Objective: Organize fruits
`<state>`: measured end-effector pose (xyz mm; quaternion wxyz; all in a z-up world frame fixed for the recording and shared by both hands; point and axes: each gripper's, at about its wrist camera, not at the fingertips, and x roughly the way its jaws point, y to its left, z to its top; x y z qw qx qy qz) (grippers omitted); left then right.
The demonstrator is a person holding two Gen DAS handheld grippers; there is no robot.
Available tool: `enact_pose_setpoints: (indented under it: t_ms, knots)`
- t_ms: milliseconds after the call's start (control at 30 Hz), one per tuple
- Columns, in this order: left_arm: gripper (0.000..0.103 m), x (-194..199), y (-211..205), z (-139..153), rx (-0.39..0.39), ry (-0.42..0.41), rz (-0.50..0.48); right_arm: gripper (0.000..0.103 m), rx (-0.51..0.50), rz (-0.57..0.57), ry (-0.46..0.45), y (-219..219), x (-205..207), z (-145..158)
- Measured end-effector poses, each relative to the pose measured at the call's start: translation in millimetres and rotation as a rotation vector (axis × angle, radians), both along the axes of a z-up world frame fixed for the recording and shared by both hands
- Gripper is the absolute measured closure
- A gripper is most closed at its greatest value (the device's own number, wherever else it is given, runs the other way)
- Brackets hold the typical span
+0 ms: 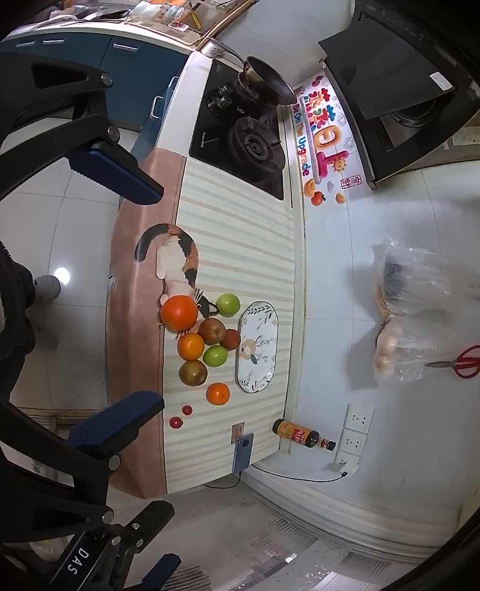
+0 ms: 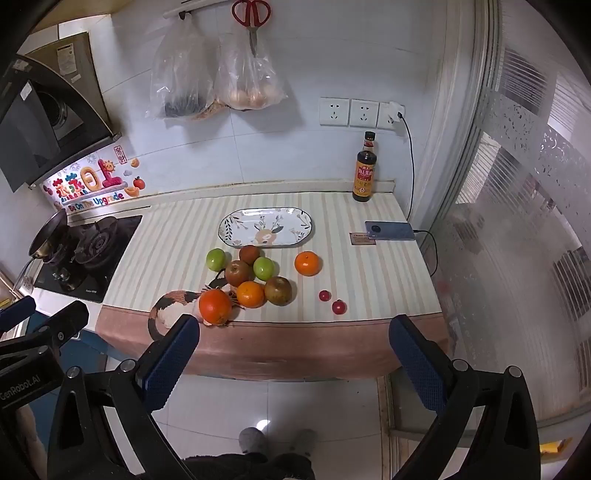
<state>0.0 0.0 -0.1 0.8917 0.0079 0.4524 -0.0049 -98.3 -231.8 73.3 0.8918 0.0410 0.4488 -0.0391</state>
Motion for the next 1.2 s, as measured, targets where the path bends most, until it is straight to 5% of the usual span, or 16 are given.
enact_pose_setpoints:
  t_ms: [1200]
  knots:
    - [0.0, 7, 11, -2, 0.025, 0.012, -0.001, 0.0, -0.009, 0.009, 0.0, 6, 5, -5]
